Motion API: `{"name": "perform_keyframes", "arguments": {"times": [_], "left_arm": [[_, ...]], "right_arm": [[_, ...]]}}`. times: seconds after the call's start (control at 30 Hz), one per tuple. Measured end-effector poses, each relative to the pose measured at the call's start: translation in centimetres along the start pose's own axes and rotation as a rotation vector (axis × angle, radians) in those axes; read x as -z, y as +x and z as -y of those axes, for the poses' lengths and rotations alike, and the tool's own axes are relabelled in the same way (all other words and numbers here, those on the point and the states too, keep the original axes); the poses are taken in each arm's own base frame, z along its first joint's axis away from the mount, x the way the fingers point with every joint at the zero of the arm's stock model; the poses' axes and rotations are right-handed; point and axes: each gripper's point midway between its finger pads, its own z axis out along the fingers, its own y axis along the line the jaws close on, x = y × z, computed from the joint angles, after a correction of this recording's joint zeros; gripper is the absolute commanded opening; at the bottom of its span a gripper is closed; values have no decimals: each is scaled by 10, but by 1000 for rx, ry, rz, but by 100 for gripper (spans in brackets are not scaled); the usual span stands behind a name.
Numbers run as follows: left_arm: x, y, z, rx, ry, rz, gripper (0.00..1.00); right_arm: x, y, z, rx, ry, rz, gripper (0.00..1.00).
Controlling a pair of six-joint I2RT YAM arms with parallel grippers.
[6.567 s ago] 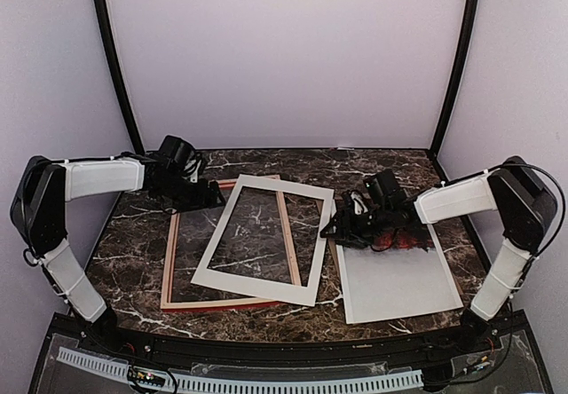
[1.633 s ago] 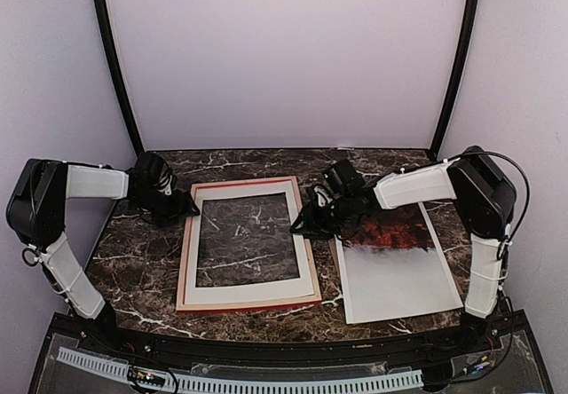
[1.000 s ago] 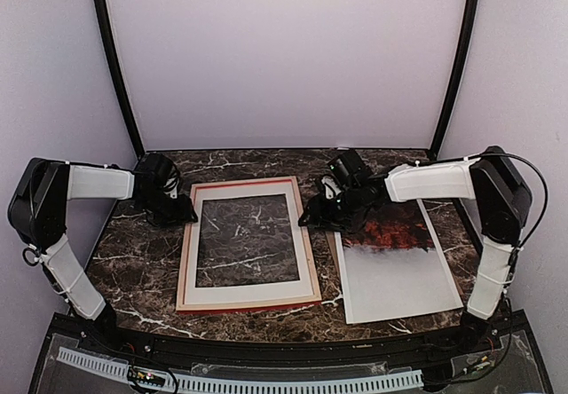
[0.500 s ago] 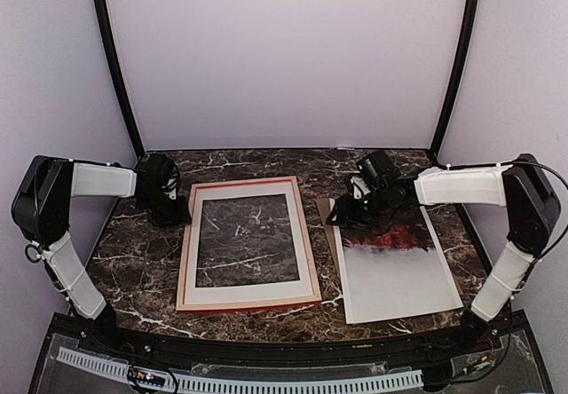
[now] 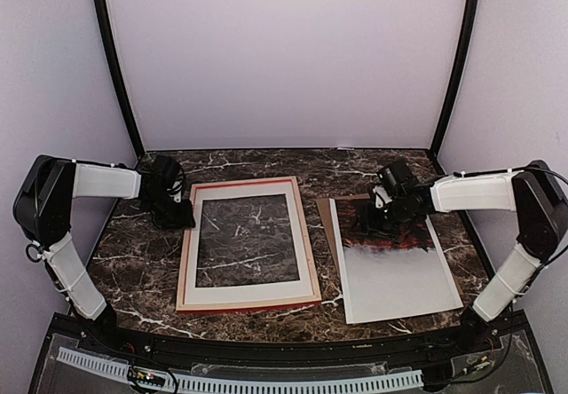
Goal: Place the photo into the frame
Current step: Move the photo frame to the center of the board.
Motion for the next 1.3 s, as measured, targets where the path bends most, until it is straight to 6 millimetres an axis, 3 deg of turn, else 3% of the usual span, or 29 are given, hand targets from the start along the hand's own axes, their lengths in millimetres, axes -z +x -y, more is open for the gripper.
{"name": "perform_keyframes", "arguments": {"times": [0.1,0.3,0.53,0.67,0.77,0.87,1.0,1.3], "left_arm": [[-1,2,-7,-8,-42,-3,40],[-1,-2,-21,-30,-132,4,41],[0,-11,-37,-43,-234,22,67],[5,-14,-35,-42,-228,40,77],[21,-24,-22,-38,-168,88,86],[44,-37,5,-42,-59,158,90],[68,-46,66,-94,115,228,91],[82,-15,212,-262,419,207,91]], "right_arm": [[12,-7,25,-23,60,35,58],[53,-23,86,-96,193,161,64],[86,-26,165,-226,351,238,67],[94,-22,195,-281,394,242,67],[95,-22,212,-312,409,245,67],[91,-18,224,-335,407,232,66],[80,-14,232,-352,383,201,62],[72,-25,226,-318,298,231,57]]}}
